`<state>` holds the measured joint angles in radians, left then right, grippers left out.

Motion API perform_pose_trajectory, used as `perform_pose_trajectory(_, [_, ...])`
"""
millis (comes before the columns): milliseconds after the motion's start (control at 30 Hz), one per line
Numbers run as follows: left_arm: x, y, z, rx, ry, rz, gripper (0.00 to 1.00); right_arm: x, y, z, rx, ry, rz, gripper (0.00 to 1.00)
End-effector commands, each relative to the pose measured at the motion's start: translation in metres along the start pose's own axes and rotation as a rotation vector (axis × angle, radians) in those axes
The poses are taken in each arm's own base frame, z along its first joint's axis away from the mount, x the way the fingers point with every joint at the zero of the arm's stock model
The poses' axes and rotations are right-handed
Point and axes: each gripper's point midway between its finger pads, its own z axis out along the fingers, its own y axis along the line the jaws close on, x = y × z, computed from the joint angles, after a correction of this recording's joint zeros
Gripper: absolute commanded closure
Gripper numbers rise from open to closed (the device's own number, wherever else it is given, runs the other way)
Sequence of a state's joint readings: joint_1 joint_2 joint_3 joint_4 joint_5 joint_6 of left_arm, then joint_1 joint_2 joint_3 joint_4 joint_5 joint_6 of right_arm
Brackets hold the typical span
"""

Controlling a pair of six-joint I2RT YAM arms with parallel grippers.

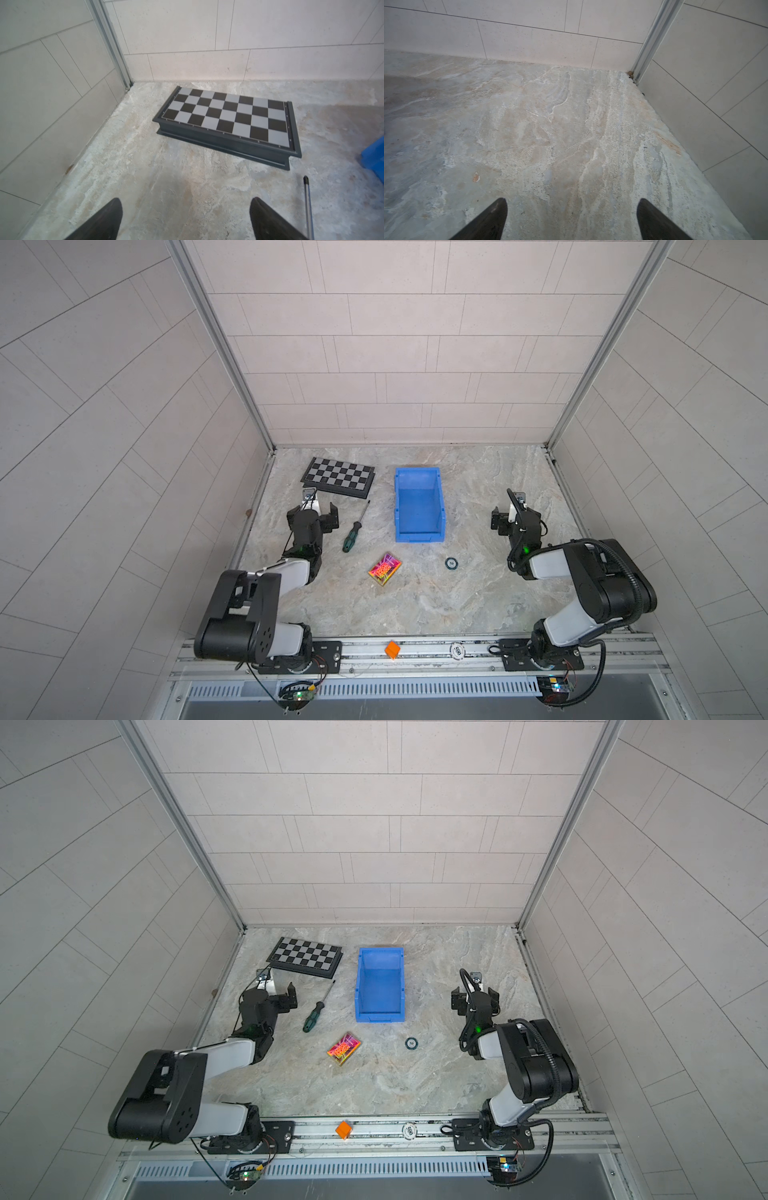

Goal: Put the screwdriver in the bin
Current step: 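Move the left gripper above the screwdriver while the right arm lifts slightly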

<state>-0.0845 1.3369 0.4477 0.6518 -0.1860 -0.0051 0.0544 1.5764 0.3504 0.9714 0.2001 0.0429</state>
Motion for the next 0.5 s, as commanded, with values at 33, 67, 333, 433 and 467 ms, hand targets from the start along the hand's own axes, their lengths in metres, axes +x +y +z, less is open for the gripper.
perform_pose_trajectory(33, [-0.038,0.006,-0.012,-0.010,0.086,-0.043,0.01,-0.019,-0.014,-0.013,0.060,-0.053,0.036,0.01])
perform_pose_trajectory(67, [-0.047,0.005,-0.018,0.004,0.087,-0.067,0.01,-0.025,-0.015,-0.016,0.060,-0.035,0.037,0.01])
perform_pose_trajectory(333, [-0.092,0.005,-0.057,0.050,0.127,-0.203,0.01,-0.085,-0.008,-0.036,-0.059,0.192,0.161,0.01])
perform_pose_trajectory(433, [-0.080,-0.010,-0.057,0.122,0.184,-0.229,0.01,-0.096,0.011,-0.044,-0.184,0.241,0.170,0.01])
perform_pose_trajectory(467, [-0.073,-0.014,-0.057,0.135,0.216,-0.243,0.01,-0.098,0.014,-0.046,-0.204,0.258,0.182,0.01])
